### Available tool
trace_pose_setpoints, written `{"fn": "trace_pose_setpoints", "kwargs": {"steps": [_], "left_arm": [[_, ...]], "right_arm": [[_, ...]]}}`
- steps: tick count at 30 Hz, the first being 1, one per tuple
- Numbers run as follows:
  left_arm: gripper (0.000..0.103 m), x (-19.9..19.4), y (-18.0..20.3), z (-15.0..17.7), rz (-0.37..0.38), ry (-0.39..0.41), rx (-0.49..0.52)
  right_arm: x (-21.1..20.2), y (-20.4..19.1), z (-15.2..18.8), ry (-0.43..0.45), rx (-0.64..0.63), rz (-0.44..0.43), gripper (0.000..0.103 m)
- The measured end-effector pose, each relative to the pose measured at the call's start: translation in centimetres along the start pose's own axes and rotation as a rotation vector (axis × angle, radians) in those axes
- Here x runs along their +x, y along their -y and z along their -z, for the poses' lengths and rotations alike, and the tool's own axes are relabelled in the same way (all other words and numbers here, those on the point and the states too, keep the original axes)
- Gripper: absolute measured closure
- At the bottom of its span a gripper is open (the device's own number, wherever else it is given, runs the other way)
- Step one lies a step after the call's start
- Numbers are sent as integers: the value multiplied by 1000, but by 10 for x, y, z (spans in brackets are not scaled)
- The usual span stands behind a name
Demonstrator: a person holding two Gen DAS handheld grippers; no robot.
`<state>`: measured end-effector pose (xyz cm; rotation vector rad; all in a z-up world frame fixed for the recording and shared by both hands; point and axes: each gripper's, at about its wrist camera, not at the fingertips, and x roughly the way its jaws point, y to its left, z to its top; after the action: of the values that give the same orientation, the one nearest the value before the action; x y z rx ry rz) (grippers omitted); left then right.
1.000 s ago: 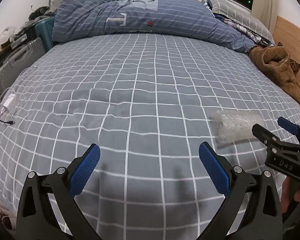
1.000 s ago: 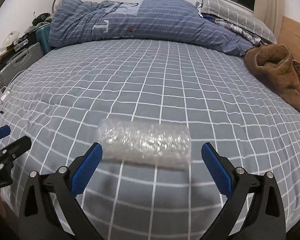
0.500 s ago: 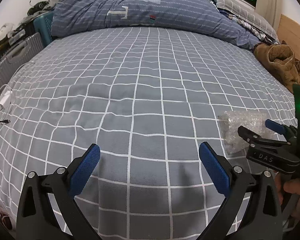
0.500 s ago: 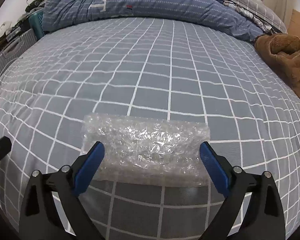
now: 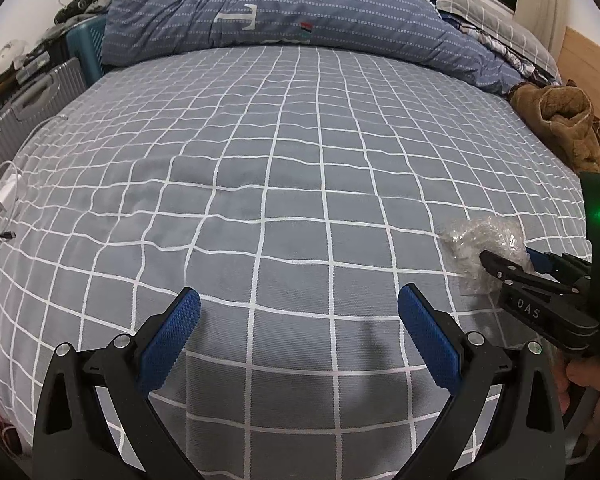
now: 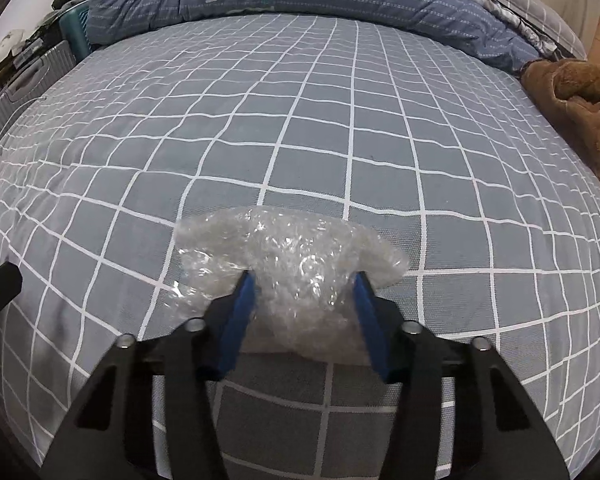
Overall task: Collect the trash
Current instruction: 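Lift the bubble wrap with the right gripper and carry it over the bin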
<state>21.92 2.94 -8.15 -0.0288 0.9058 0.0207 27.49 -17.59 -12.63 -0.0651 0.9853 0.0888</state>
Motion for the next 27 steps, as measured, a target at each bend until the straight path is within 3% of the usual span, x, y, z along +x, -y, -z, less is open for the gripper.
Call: {"fn": "trace_pose_setpoints", "kwargs": {"steps": [6,14,27], "left_arm": [[6,-2,0,0,-3,5,8],[6,-19,-4,-3,11,38,-12],[6,-64,-1,15,49,108,-19]], "right_arm": [[-16,-2,-1,56,-12,4,62],[-69,4,-6,187,6,13,61],[-120,-1,23,243,21,16,61]]}}
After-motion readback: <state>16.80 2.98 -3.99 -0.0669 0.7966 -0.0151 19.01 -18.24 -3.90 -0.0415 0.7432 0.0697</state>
